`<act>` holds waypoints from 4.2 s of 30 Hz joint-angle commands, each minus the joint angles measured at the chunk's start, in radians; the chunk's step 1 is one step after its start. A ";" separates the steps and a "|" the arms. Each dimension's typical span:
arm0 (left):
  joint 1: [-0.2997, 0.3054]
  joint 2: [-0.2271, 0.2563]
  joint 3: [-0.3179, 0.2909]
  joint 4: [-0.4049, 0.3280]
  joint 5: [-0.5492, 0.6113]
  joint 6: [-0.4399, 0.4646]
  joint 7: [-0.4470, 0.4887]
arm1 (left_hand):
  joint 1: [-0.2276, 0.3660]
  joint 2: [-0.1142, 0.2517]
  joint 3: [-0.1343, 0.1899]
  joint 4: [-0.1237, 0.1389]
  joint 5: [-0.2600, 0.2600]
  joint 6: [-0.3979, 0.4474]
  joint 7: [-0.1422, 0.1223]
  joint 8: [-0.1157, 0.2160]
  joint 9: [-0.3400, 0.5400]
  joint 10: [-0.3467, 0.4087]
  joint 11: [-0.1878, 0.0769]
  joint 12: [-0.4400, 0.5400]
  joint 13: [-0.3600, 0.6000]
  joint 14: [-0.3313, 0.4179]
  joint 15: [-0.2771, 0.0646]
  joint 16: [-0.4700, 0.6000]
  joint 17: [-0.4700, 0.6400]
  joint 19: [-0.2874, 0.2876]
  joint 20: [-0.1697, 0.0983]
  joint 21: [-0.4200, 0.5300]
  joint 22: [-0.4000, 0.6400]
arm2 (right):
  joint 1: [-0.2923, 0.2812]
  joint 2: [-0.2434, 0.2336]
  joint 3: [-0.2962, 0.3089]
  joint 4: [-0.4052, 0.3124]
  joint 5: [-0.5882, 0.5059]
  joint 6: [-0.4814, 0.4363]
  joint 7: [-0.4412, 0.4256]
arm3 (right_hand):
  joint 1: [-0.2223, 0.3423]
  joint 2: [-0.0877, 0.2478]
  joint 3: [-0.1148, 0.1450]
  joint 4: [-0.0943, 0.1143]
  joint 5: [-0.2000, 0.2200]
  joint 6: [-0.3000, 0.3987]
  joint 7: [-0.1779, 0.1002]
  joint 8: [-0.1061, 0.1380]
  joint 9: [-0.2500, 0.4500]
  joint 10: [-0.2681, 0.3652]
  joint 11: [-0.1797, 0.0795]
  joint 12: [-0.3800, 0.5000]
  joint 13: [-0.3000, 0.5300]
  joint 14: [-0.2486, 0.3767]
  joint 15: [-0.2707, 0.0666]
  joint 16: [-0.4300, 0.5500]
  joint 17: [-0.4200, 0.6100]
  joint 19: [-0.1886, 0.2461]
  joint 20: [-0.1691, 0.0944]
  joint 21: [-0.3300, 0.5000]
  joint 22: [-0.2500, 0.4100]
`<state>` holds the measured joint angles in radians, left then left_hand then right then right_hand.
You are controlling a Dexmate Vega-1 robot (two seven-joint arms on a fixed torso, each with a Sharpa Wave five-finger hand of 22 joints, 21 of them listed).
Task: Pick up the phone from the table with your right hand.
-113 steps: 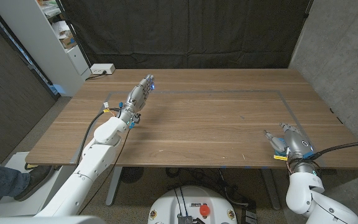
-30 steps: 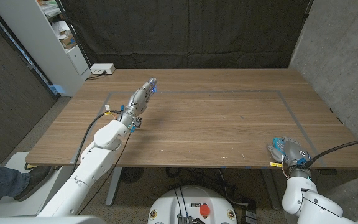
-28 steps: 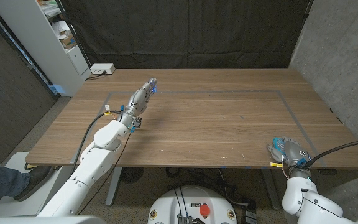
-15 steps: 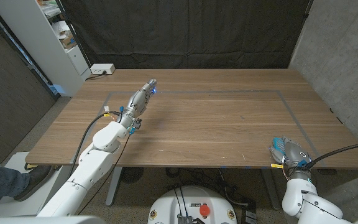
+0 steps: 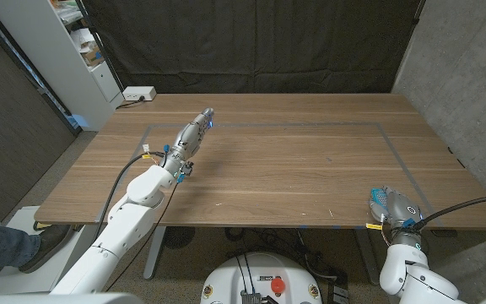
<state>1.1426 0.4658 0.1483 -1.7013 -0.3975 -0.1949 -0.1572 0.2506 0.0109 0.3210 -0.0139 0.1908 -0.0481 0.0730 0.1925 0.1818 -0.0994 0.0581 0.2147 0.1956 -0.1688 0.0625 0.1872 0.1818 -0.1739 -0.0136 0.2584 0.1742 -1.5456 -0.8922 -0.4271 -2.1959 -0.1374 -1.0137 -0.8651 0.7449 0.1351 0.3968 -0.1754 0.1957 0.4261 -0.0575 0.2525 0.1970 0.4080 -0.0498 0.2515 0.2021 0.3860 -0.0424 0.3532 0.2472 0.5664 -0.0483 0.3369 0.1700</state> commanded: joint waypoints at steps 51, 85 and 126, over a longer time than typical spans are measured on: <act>-0.028 -0.013 0.012 0.040 -0.009 -0.007 -0.028 | -0.002 0.016 -0.002 -0.008 0.000 0.008 0.003 -0.003 -0.001 -0.011 -0.001 -0.002 0.002 -0.026 0.004 0.000 0.001 -0.093 0.008 -0.015 0.006 | -0.012 -0.011 0.011 -0.039 -0.139 0.071 -0.031 | 0.163 0.025 0.001 0.017 -0.014 0.121 -0.030 0.017 0.010 0.123 -0.030 0.011 0.010 0.095 -0.150 0.087 0.071 0.117 -0.112 0.031 0.009; -0.030 -0.013 0.023 0.035 -0.006 -0.006 -0.025 | -0.003 0.018 -0.004 -0.010 0.000 0.009 0.004 -0.003 -0.001 -0.011 0.000 -0.002 0.002 -0.026 0.004 0.001 0.000 -0.091 0.007 -0.021 0.006 | -0.091 -0.022 0.158 -0.045 -0.153 0.352 0.001 | 0.164 0.025 -0.002 0.030 -0.015 0.130 -0.028 0.013 0.011 0.131 -0.029 0.007 0.011 0.109 -0.147 0.086 0.074 0.124 -0.111 0.031 0.008; -0.060 -0.032 0.023 0.080 -0.006 -0.014 -0.030 | -0.004 0.021 -0.006 -0.014 0.000 0.008 0.003 -0.003 -0.001 -0.012 -0.002 -0.001 0.002 -0.028 0.004 0.001 0.000 -0.089 0.007 -0.029 0.007 | -0.089 0.066 0.282 -0.001 -0.182 0.657 0.084 | 0.164 0.028 -0.005 0.038 -0.015 0.130 -0.023 0.005 0.012 0.129 -0.022 -0.001 0.012 0.102 -0.140 0.077 0.078 0.121 -0.106 0.025 0.007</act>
<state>1.0965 0.4402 0.1704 -1.6369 -0.4012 -0.2022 -0.1789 0.2415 0.0200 0.3112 -0.0235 0.1908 -0.0445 0.0766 0.1925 0.1818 -0.1032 0.0618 0.2148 0.1956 -0.1688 0.0624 0.1872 0.1818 -0.1738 -0.0138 0.2358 0.1792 -1.6319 -0.8516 -0.1745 -2.1975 -0.3021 -0.4134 -0.7935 0.9056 0.1555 0.3837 -0.1539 0.1761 0.5453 -0.0902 0.2512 0.2075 0.4772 -0.0199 0.2460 0.2119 0.4825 -0.0466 0.4334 0.3227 0.6815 -0.0607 0.3656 0.1765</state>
